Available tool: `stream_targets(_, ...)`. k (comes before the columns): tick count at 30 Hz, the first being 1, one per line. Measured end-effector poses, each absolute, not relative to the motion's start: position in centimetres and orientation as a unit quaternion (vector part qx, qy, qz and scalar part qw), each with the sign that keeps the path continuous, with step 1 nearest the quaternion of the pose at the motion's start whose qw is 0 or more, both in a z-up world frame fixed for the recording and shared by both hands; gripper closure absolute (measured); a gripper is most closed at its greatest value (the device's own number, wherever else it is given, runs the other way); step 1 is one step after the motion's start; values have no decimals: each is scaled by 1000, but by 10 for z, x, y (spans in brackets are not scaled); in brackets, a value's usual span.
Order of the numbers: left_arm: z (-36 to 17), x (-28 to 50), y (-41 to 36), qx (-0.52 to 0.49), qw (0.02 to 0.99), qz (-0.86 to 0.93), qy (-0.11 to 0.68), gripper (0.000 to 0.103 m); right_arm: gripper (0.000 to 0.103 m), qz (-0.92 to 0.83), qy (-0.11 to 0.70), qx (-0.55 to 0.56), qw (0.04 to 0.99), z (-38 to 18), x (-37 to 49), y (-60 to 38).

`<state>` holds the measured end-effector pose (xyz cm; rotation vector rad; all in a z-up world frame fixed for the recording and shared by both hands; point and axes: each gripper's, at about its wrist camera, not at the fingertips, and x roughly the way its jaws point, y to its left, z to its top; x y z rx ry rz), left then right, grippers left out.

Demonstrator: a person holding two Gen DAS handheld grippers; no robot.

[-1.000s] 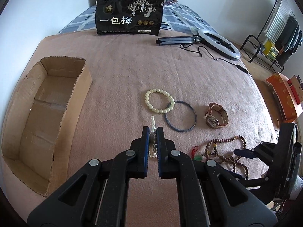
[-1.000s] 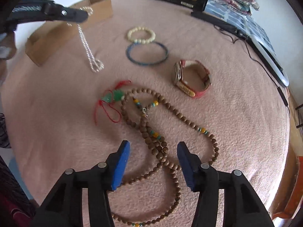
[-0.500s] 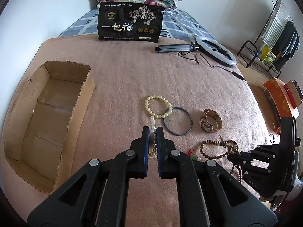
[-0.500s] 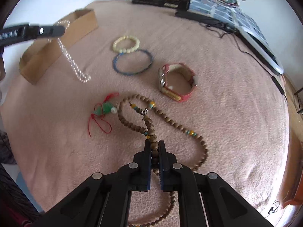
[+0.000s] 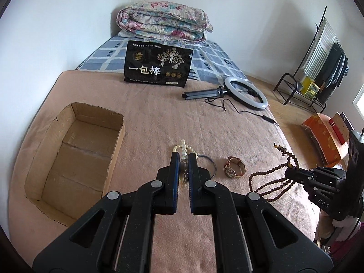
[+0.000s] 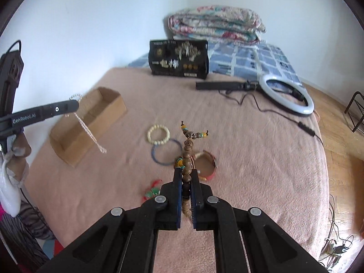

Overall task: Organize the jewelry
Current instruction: 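Lift both necklaces and carry them over the cardboard box with both tools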

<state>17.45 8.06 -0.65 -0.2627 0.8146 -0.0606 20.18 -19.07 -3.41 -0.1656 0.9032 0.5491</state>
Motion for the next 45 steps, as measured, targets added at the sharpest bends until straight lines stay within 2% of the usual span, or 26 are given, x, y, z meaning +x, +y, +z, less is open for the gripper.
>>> stream_targets(10, 23, 152, 114, -142, 927, -4, 349, 98, 99, 294, 393, -63, 869, 8, 189, -169)
stream_targets(22, 25, 136, 171, -154, 928, 53, 334, 98, 99, 352, 363, -78, 860, 40, 194, -104)
stream_targets(45, -6, 122, 245, -178, 911, 116, 353, 98, 99, 419, 366, -81, 827, 21, 219, 39)
